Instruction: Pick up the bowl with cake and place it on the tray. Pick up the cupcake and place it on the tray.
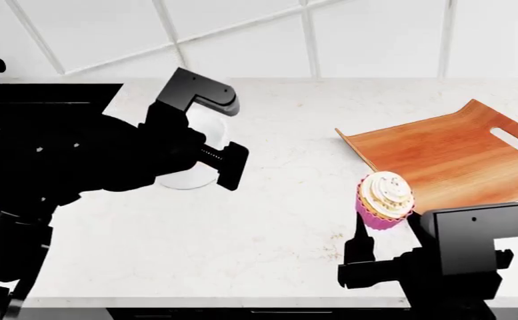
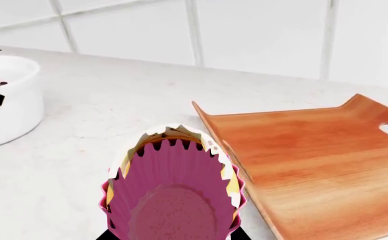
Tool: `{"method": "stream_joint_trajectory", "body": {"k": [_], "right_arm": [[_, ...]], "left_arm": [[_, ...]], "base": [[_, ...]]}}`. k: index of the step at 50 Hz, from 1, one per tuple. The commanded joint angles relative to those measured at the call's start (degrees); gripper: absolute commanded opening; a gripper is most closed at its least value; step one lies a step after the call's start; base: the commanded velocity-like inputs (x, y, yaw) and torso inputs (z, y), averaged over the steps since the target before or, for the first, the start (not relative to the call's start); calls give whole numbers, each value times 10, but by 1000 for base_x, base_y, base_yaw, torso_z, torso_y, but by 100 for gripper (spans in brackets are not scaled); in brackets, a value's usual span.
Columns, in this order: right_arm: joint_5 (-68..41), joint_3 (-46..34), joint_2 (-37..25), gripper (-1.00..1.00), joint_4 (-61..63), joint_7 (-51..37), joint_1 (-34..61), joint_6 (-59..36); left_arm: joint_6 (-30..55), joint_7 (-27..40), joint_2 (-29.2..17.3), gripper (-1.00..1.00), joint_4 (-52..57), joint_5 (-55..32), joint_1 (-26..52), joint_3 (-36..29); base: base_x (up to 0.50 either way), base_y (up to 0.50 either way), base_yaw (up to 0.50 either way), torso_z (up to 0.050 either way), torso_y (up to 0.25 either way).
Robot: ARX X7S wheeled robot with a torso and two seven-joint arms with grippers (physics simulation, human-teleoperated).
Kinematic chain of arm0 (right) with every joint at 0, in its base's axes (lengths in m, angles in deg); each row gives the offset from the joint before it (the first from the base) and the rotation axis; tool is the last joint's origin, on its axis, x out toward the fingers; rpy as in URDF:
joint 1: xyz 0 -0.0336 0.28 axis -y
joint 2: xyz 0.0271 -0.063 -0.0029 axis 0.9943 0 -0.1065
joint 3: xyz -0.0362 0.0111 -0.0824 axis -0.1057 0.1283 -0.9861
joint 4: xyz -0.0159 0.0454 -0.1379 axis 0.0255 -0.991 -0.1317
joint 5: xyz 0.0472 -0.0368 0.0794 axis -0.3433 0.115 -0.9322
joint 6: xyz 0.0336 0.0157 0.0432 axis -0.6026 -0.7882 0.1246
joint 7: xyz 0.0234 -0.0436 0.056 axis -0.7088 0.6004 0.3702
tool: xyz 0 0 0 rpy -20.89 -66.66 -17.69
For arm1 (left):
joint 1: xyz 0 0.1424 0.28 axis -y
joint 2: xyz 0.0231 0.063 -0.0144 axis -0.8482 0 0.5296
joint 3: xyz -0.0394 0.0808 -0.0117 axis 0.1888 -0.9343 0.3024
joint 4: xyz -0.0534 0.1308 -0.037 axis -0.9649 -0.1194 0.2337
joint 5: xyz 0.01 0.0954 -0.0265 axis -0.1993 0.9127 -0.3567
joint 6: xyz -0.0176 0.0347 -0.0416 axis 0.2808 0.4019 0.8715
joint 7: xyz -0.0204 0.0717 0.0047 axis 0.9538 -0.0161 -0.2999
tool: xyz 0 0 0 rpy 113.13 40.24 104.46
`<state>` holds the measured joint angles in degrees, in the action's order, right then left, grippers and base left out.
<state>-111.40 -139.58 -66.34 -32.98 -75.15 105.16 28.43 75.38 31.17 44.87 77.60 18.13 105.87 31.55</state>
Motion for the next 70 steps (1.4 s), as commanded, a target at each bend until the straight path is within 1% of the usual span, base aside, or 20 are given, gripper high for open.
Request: {"method": "stream_joint_trajectory", "body": {"k": [1, 18, 35, 48, 70], "right_arm": [[-4, 9, 4, -100, -7, 4, -3, -7], [-12, 16, 9, -100, -10, 7, -5, -13], [-17, 24, 8, -100, -16, 13, -10, -14], [-16, 28, 8, -100, -22, 14, -21, -12], [-22, 37, 11, -100, -27, 19, -27, -17]], "left_arm": [[-17, -16, 1, 100, -19, 17, -3, -15], [-26, -26, -2, 100, -30, 23, -9, -24], [-41, -35, -1, 100, -52, 49, -9, -46], [-55, -58, 6, 100, -84, 68, -4, -65], [-35, -68, 1, 100, -78, 48, -8, -69]], "base": [[0, 0, 0, 0, 0], [0, 0, 0, 0, 0], [0, 0, 0, 0, 0], [0, 0, 0, 0, 0], [1, 0, 0, 0, 0]]}}
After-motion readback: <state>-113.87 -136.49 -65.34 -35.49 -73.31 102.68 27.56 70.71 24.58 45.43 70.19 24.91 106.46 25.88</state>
